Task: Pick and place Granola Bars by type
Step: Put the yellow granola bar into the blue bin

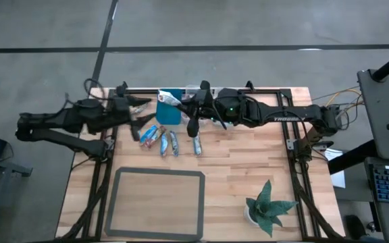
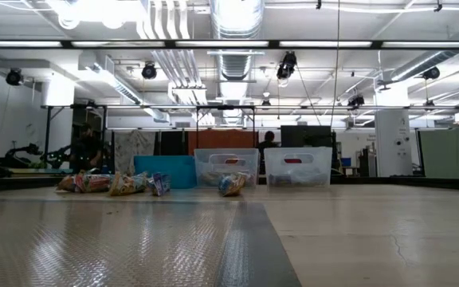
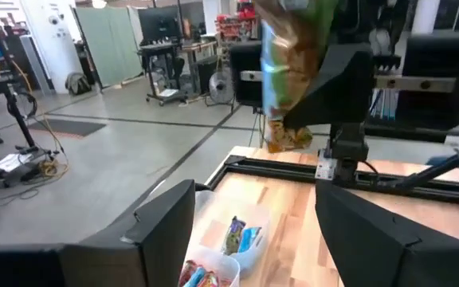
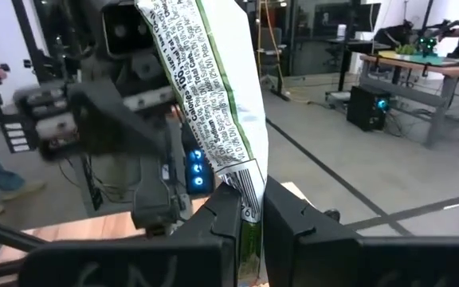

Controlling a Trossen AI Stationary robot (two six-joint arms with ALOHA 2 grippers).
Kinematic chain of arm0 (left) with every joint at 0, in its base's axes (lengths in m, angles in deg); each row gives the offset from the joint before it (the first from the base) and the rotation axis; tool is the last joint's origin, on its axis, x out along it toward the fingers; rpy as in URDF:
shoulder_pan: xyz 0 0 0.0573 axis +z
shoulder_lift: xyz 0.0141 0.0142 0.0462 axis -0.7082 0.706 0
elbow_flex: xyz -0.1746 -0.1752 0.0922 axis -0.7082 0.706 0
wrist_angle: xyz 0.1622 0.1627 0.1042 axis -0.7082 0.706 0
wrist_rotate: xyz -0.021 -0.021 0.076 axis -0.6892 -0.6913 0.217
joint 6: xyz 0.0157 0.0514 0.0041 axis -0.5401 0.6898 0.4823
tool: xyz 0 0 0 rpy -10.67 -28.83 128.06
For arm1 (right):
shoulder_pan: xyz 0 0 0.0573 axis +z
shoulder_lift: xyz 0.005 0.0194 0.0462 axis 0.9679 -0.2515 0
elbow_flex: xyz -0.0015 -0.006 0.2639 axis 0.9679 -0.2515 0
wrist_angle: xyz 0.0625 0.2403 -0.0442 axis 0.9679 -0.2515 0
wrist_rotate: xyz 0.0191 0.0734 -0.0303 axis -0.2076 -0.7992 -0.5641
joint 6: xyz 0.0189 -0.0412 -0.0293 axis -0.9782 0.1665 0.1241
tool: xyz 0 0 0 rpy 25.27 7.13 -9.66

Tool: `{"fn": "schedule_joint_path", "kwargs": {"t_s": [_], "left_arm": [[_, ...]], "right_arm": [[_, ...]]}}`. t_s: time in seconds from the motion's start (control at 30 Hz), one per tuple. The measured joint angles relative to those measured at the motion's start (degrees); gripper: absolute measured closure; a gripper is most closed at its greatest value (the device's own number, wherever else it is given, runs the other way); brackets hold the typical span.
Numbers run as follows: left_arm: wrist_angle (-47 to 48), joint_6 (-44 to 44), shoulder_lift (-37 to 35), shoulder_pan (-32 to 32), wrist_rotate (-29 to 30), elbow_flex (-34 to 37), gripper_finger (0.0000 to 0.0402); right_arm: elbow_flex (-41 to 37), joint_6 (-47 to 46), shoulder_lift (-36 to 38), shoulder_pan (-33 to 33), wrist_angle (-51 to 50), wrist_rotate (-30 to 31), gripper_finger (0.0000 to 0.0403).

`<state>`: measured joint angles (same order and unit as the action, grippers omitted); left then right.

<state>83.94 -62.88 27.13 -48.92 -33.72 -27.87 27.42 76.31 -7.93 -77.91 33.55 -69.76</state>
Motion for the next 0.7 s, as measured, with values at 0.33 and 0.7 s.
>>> {"fn": "schedule_joint_path", "kwargs": {"t_s": [0.33,0.7], "left_arm": [[-6.2,2.2,6.5,0.1,0.0,-4.5,0.0160],[-6.1,4.5,12.5,0.1,-2.4,-11.7,0.0160]], "right_arm": [[0.0,0.2,0.0,0.4,-0.4,-1.6,0.0385],[0.0,1.5,0.1,0.5,-1.9,-1.8,0.0385]]}}
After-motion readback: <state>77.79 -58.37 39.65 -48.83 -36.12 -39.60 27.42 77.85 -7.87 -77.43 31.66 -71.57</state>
